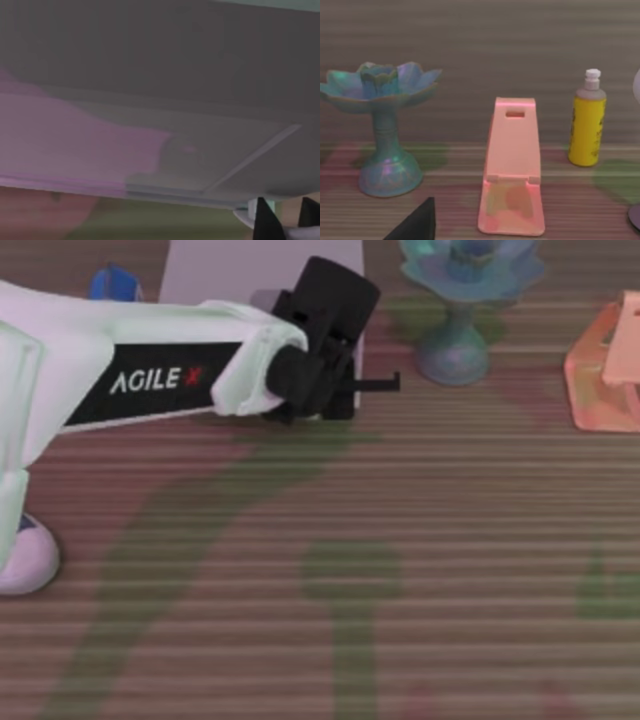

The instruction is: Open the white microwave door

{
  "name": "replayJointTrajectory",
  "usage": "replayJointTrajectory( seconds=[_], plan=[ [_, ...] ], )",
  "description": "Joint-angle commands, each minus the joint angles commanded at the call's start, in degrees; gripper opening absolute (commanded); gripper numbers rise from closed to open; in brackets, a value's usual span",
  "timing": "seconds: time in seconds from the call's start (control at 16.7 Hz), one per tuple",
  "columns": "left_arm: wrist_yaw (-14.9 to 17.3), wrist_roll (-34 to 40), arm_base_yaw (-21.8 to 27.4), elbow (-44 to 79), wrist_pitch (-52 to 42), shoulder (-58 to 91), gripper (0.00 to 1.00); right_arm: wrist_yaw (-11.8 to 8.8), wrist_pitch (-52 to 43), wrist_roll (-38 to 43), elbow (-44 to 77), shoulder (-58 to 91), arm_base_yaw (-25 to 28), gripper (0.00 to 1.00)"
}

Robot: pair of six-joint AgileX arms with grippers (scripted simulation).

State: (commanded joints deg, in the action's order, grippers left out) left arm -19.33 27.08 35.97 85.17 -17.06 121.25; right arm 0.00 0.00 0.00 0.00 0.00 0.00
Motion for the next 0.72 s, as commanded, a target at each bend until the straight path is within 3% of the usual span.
replayJointTrajectory(
  seconds=[0.72],
  plan=[
    [1.85, -3.35, -0.85, -4.19, 2.45, -2.52, 0.0, 0.0, 0.0, 0.0, 0.0, 0.0, 0.0, 1.0]
  ],
)
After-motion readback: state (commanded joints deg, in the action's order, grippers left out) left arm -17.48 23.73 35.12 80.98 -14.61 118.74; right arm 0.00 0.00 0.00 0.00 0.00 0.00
